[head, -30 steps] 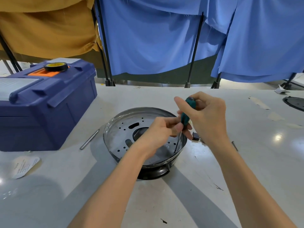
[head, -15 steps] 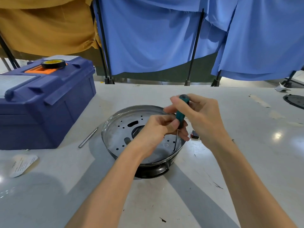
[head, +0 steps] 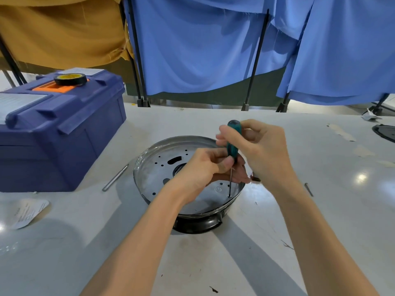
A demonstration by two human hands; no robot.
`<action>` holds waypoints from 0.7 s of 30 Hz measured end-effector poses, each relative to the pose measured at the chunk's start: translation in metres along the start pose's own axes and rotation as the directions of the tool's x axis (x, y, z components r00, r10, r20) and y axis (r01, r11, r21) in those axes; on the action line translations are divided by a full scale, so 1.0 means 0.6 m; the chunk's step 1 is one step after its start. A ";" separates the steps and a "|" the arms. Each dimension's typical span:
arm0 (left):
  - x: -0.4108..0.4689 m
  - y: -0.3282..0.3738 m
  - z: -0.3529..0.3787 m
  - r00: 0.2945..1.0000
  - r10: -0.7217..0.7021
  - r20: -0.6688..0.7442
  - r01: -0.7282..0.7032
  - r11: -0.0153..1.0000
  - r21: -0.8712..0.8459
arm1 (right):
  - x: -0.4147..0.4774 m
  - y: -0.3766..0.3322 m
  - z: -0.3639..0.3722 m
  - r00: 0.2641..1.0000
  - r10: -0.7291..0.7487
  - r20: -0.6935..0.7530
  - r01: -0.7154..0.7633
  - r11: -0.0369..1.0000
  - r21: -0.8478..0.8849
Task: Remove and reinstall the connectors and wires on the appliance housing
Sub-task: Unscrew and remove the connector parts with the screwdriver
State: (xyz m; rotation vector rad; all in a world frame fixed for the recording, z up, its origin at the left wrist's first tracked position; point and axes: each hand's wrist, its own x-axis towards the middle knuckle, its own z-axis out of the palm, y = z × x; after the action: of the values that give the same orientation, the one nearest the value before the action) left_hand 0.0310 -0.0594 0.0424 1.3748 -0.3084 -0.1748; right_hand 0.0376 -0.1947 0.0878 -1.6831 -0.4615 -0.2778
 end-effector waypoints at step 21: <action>-0.006 0.001 0.003 0.999 0.039 -0.023 -0.040 0.998 -0.051 | -0.010 -0.003 -0.027 0.988 -0.107 0.115 0.111 0.993 -0.028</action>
State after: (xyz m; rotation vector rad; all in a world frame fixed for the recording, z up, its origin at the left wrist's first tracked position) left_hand 0.0268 -0.0596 0.0428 1.3175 -0.3109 -0.1338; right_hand 0.0326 -0.2116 0.0894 -1.7157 -0.6376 -0.2724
